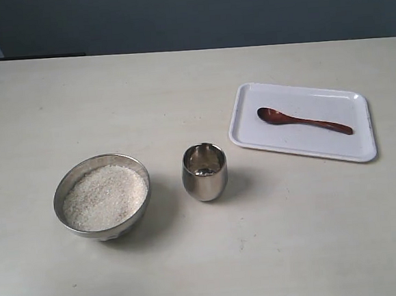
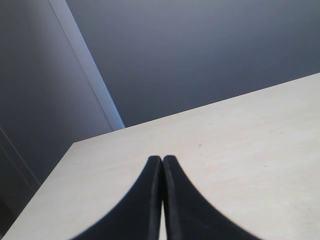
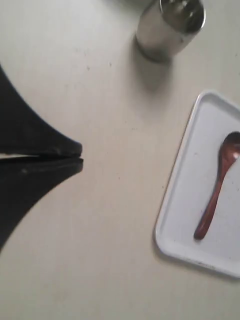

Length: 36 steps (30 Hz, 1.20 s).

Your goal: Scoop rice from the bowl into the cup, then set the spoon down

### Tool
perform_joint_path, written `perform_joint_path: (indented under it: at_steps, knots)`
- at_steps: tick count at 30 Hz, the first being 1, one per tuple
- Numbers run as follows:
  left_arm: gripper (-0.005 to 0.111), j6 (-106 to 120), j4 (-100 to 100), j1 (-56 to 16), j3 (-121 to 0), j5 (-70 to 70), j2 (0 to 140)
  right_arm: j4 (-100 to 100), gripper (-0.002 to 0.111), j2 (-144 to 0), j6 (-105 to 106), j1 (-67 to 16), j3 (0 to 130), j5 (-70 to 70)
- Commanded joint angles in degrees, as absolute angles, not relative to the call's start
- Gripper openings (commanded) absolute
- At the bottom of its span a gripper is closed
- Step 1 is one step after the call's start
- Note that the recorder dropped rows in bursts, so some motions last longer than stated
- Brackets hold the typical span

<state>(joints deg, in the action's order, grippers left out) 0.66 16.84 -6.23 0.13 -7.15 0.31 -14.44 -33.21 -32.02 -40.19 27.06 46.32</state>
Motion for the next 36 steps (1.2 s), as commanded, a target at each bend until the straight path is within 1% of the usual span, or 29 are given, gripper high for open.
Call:
perform_joint_path:
  at_steps: [1,3,6,11,14,15,16,21,23,27,29,33,36]
  knots:
    - [0.000,0.4,17.0,-6.5,0.0,-6.9,0.0,-9.0,-0.001,-25.8,-31.0,-40.5,26.6,45.6]
    - [0.000,0.4,17.0,-6.5,0.0,-6.9,0.0,-9.3,-0.001,-23.0,-30.4,-40.5,26.6,47.6]
    - [0.000,0.4,17.0,-6.5,0.0,-6.9,0.0,-12.9,-0.001,-21.4,-30.4,-40.5,26.6,46.1]
    - [0.000,0.4,17.0,-6.5,0.0,-6.9,0.0,-15.1,-0.001,-20.9,-30.6,-40.5,26.6,36.3]
    - [0.000,0.4,17.0,-6.5,0.0,-6.9,0.0,-20.2,-0.001,-20.9,-30.6,-40.5,26.4,30.6]
    - [0.000,0.4,17.0,-6.5,0.0,-6.9,0.0,-23.2,-0.001,-20.9,-30.4,-39.2,25.8,29.3]
    - [0.000,0.4,17.0,-6.5,0.0,-6.9,0.0,-25.4,-0.001,-20.8,-30.4,-36.2,24.4,27.2]
    - [0.000,0.4,17.0,-6.5,0.0,-6.9,0.0,-28.4,-0.001,-15.1,-30.4,-13.7,11.1,16.6]
    - [0.000,0.4,17.0,-6.5,0.0,-6.9,0.0,-28.4,-0.001,-9.9,-30.4,-7.5,4.5,10.5]
    - [0.000,0.4,17.0,-6.5,0.0,-6.9,0.0,-28.0,-0.001,-4.7,-30.4,-4.2,0.0,8.4]
    - [0.000,0.4,17.0,-6.5,0.0,-6.9,0.0,-28.0,-0.001,-2.4,-30.4,-3.3,0.0,8.5]
    - [0.000,0.4,17.0,-6.5,0.0,-6.9,0.0,-26.3,-0.001,0.0,-30.4,-2.6,0.0,14.0]
    - [0.000,0.4,17.0,-6.5,0.0,-6.9,0.0,-26.3,-0.001,0.0,-30.4,-2.6,0.0,15.4]
